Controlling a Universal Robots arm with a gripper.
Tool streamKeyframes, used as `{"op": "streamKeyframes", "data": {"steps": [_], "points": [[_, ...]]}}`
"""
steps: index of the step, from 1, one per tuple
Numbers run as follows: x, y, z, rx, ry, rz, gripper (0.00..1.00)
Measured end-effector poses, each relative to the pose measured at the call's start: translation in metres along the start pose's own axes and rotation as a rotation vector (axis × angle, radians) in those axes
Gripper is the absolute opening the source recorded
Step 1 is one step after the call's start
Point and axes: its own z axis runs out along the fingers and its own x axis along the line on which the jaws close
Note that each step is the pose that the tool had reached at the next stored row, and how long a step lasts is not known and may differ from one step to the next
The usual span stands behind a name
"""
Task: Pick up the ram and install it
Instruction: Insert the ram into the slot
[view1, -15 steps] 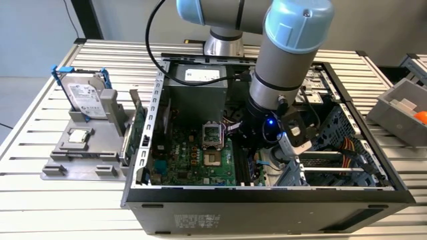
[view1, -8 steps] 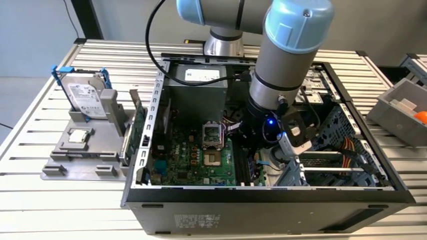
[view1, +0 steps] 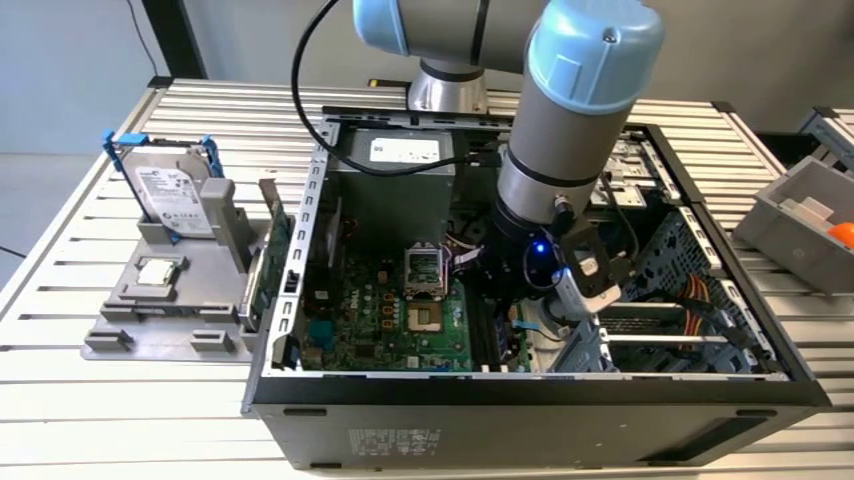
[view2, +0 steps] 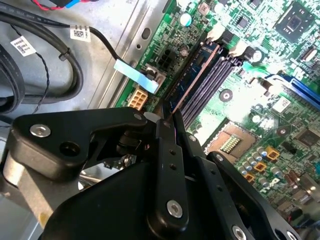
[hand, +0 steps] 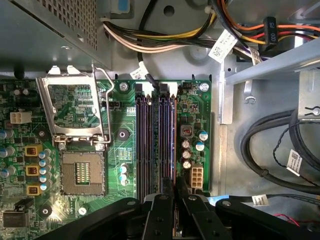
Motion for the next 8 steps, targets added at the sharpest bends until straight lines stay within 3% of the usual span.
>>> {"op": "streamKeyframes", "data": {"steps": [6, 7, 8], "points": [[0.0, -0.0001, 0.0003, 0.0008, 0.0001, 0.0, 0.0], [0.0, -0.0001, 0.0003, 0.0009, 0.0001, 0.0, 1.0], [0.0, -0.0001, 0.0004, 0.0006, 0.0001, 0.0, 1.0]]}}
